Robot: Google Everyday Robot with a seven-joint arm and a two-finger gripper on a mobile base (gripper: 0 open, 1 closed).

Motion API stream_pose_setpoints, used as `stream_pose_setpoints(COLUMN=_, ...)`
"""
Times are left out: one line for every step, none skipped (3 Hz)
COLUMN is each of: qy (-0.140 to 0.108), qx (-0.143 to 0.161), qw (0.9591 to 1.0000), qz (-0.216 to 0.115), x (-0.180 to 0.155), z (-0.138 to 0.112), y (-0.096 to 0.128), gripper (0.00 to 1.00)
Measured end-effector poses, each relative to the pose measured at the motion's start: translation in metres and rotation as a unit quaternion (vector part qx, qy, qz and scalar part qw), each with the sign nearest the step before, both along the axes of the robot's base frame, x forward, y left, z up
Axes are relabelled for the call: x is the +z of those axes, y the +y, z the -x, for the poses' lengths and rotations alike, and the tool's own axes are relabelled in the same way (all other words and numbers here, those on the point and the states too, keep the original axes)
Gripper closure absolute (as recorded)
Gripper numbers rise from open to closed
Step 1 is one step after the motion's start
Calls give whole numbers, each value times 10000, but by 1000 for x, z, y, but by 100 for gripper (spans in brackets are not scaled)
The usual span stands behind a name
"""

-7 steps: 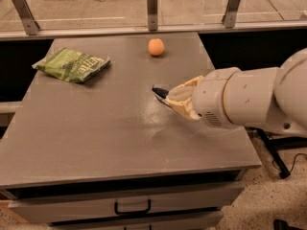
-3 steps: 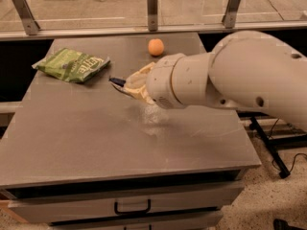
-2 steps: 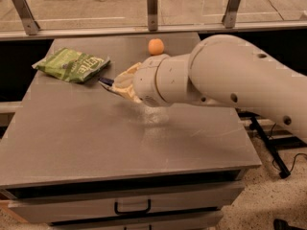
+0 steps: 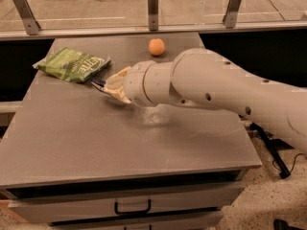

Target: Move rxbar blueberry near green jalapeno chip bag

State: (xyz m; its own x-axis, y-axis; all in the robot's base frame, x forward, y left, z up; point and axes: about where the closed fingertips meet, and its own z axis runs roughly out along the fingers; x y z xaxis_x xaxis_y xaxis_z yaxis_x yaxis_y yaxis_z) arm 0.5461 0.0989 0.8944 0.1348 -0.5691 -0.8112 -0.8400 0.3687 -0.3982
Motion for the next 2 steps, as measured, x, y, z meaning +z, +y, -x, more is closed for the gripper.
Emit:
stream_pose_setpoints(qy=-5, qx=79, qw=9999, qz=-83, x=-13, z=-27, y=12, gripper=100)
stream_pose_setpoints(qy=24, qx=268, qw=9996, qz=-104, x=-20, z=-50, y=32, gripper=81)
